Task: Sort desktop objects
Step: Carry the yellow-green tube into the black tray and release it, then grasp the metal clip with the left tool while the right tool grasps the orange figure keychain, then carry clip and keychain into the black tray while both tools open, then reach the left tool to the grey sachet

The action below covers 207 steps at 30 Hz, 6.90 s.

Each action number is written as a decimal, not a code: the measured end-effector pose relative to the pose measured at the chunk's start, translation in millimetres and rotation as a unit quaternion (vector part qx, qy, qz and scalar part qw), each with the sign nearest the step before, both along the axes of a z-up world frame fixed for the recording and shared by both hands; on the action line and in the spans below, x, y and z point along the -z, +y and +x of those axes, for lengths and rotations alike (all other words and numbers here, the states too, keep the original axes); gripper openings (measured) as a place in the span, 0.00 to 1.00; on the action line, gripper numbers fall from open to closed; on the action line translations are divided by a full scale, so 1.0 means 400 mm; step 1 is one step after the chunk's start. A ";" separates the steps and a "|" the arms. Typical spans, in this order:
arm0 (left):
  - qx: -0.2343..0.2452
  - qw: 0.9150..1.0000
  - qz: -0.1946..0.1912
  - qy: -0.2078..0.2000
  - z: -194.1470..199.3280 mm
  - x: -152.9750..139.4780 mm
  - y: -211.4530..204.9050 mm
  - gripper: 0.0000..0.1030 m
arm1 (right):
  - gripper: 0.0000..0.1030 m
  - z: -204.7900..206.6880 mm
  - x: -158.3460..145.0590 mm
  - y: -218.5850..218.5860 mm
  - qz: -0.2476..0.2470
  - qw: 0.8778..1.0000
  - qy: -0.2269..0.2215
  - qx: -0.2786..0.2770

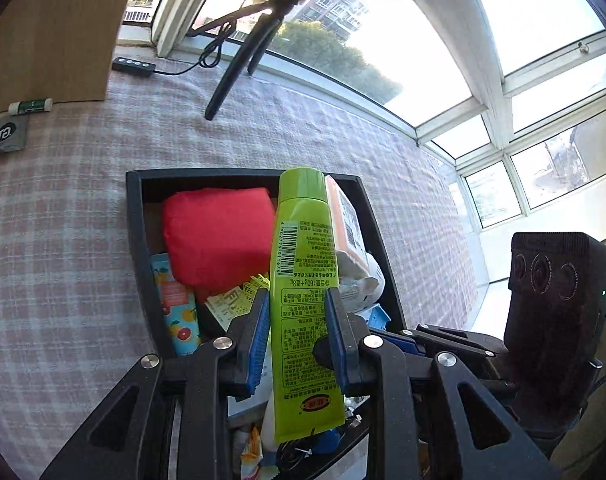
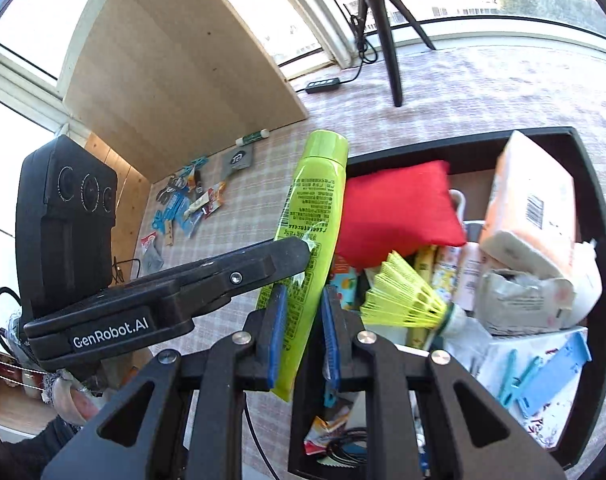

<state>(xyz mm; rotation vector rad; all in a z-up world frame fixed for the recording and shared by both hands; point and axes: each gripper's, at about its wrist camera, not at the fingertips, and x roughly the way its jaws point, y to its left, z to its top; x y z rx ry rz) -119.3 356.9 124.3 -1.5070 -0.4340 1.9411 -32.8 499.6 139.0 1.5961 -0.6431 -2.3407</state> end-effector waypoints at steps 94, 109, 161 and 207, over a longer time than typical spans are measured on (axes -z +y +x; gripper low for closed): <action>-0.473 0.868 -0.115 -0.102 0.229 0.251 -1.171 0.34 | 0.47 -0.301 0.184 -1.013 0.115 0.939 -0.087 -0.313; -0.373 0.922 -0.092 -0.043 0.154 0.129 -0.943 0.32 | 0.47 -0.238 0.042 -0.677 0.106 0.968 -0.037 -0.223; 0.031 0.997 -0.061 0.036 0.042 -0.060 0.012 0.41 | 0.50 0.058 -0.006 0.189 0.131 0.985 -0.069 0.090; -0.196 0.939 -0.276 -0.055 -0.064 0.278 -1.148 0.60 | 0.53 -0.524 0.213 -0.905 0.267 0.855 0.055 -0.441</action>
